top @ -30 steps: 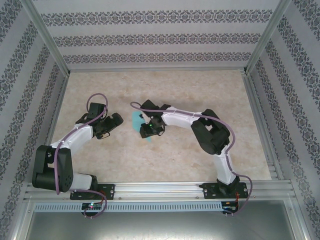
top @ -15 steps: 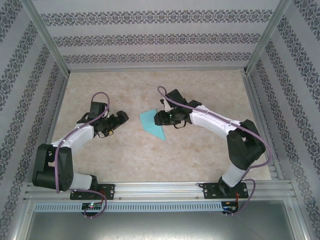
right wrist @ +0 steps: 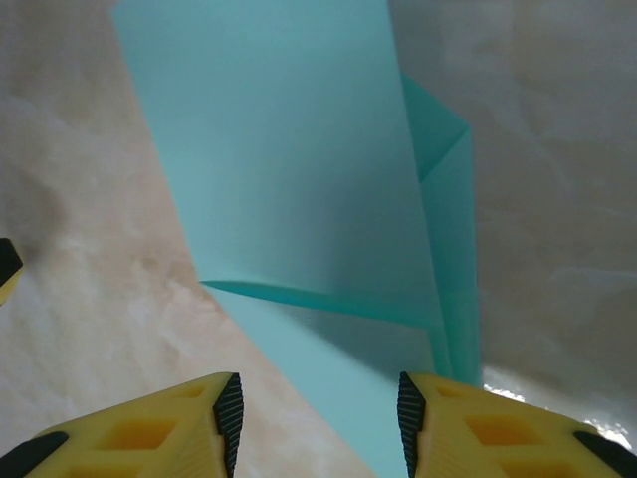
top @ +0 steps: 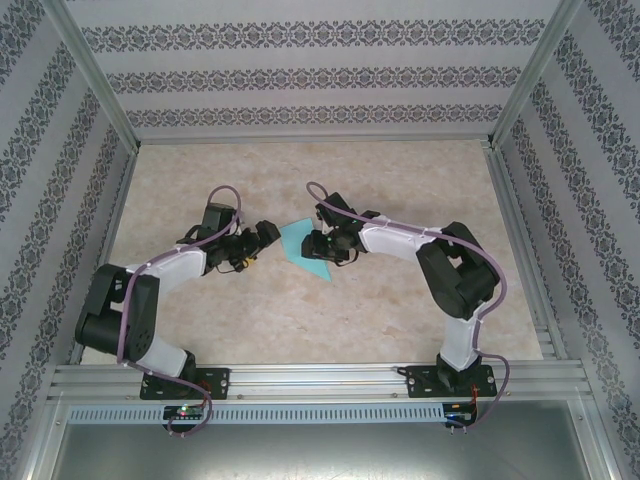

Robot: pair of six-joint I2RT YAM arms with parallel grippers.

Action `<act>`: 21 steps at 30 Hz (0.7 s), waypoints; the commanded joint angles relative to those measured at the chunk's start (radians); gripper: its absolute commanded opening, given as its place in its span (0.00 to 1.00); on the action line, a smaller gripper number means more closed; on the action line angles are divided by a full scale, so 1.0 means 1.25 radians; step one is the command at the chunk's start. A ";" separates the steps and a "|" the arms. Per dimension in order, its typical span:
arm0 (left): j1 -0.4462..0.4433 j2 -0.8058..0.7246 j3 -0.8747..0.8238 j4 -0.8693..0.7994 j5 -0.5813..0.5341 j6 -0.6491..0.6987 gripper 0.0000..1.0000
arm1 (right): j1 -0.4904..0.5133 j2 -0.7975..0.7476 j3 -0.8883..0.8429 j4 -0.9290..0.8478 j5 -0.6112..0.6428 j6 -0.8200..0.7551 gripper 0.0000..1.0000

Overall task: Fold a paper plane with a square sheet of paper (pick it up from the middle)
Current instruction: Fold the wing for the fifth time at the center of the table.

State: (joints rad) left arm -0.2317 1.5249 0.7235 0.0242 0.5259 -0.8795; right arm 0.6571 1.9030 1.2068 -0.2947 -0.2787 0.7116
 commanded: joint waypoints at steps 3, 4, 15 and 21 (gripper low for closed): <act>-0.033 0.049 0.012 0.088 0.041 -0.047 0.99 | -0.009 0.031 0.026 0.002 -0.014 0.007 0.46; -0.041 0.059 0.020 0.084 0.042 -0.049 0.98 | -0.012 0.038 0.024 0.002 -0.016 0.007 0.46; -0.077 0.142 0.083 0.056 0.066 -0.066 0.76 | -0.062 0.051 -0.051 0.072 -0.082 0.040 0.39; -0.080 0.158 0.087 0.070 0.078 -0.083 0.65 | -0.081 0.050 -0.079 0.109 -0.116 0.057 0.38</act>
State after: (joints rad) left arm -0.3218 1.7081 0.8101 0.0765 0.6010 -0.9627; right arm 0.5709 1.9511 1.1481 -0.1669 -0.4194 0.7612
